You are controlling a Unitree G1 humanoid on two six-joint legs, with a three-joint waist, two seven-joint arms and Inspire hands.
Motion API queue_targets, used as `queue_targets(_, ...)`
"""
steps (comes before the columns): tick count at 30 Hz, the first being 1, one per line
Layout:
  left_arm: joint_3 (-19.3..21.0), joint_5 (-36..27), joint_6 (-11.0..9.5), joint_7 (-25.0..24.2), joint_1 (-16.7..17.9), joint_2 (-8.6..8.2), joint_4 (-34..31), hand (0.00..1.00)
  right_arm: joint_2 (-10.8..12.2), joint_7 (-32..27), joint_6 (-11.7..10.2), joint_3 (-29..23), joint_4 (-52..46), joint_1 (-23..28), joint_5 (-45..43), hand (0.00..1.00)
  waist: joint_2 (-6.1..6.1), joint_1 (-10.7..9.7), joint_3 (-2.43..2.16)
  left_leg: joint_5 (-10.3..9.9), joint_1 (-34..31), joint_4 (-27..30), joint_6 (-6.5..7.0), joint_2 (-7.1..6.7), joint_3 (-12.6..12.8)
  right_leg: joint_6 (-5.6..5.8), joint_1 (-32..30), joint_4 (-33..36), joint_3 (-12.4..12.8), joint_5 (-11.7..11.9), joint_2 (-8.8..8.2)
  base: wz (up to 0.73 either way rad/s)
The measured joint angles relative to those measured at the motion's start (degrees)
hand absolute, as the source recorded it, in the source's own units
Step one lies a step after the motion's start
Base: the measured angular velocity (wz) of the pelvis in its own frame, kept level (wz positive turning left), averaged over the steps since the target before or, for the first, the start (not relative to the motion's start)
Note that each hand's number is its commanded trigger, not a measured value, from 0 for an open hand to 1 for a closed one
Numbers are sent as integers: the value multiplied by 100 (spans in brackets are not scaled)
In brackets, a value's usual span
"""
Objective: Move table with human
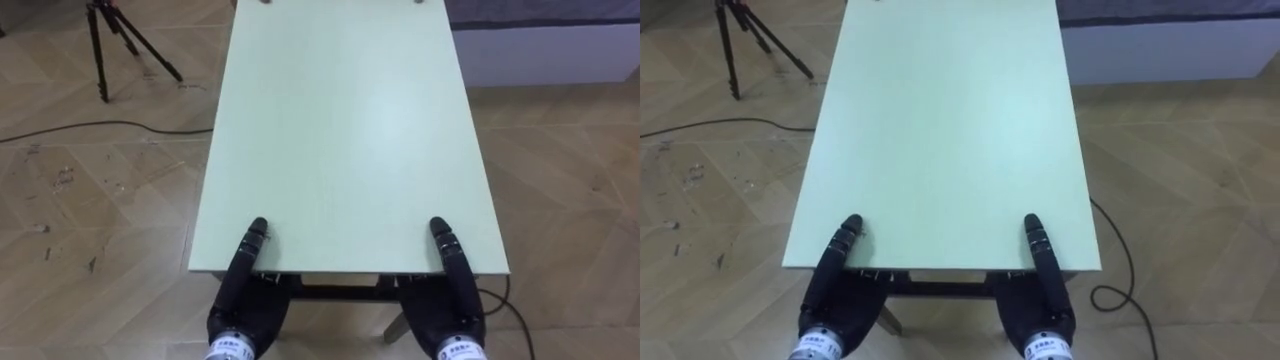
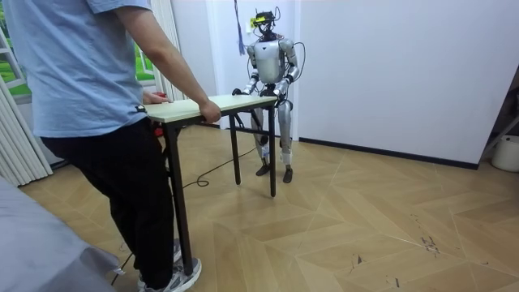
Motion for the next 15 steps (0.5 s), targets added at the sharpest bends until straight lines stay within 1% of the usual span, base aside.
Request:
queue_targets(1,0,0,-4,-69,11,16,1,100,1,42,-23,34,1,21,26,100,-26,54,15,-30,-92,187,-37,63,5,-3,-59,64,36,-1,39,-13)
queue_targets(2,-10,1,-17,-117,21,26,1,100,2,86,-41,48,2,37,31,100,-41,74,26,-34,-199,359,-45,130,7,-51,-91,69,34,6,77,-12)
queue_targets(3,-14,1,-17,-134,28,31,1,100,4,98,-60,58,3,43,31,100,-39,113,27,-35,-249,427,-47,152,7,-83,-107,70,28,3,95,-10)
queue_targets(4,-37,5,-29,-164,33,23,-1,100,2,171,-91,64,2,70,32,100,-39,175,25,-31,-338,526,-54,186,-56,-151,-174,72,56,-14,143,-8)
queue_targets(5,-35,5,-60,-226,37,15,-1,100,4,254,-92,66,5,75,38,100,-38,199,20,19,-428,494,-140,192,-247,-214,-274,58,81,3,203,-10)
queue_targets(6,-29,5,-63,-268,36,21,-1,100,6,286,-93,67,4,75,49,100,-48,219,12,69,-456,419,-228,183,-366,-255,-342,33,93,27,227,-9)
queue_targets(7,-18,5,-63,-345,34,41,-5,100,4,356,-94,67,2,68,48,100,-92,270,-14,163,-505,283,-421,169,-547,-352,-537,-33,90,82,177,-45)
queue_targets(8,16,2,-74,-424,91,13,-3,100,-25,387,-64,76,26,0,19,100,-90,425,-16,-11,-630,1022,-388,405,-494,-451,-661,15,-3,118,193,-73)
queue_targets(9,48,-28,-83,-474,170,-8,-6,100,-48,386,-39,120,65,-39,-3,100,-75,485,-24,-66,-624,1683,-352,564,-406,-488,-671,63,-75,121,225,-81)
queue_targets(10,72,-122,-68,-590,313,-31,-7,100,-107,386,-17,186,79,-43,-4,100,12,450,-66,-97,-550,2707,-352,880,-384,-549,-595,146,-152,97,334,-21)
queue_targets(11,79,-118,-2,-585,297,-22,-1,100,-117,387,-36,181,77,-11,14,100,16,363,-68,-31,-345,3128,-352,1105,-438,-617,-622,290,-317,52,331,22)
queue_targets(12,81,-117,7,-578,278,-14,0,100,-119,388,-33,173,76,-17,22,100,15,287,-68,59,-234,3147,-348,1184,-498,-634,-672,371,-387,41,317,54)
queue_targets(13,73,-117,13,-560,225,-17,4,100,-119,395,-75,169,72,-53,21,100,26,232,-59,298,7,3001,-367,1283,-566,-642,-771,465,-382,32,307,40)
queue_targets(14,46,-122,24,-549,181,-18,3,100,-133,415,-97,159,72,-84,24,100,58,192,-53,443,294,2594,-459,1295,-633,-636,-884,514,-381,32,303,34)
queue_targets(15,33,-122,24,-549,147,-18,1,100,-139,440,-98,152,72,-100,30,100,97,166,-33,509,417,2301,-489,1288,-673,-627,-938,563,-385,32,304,38)
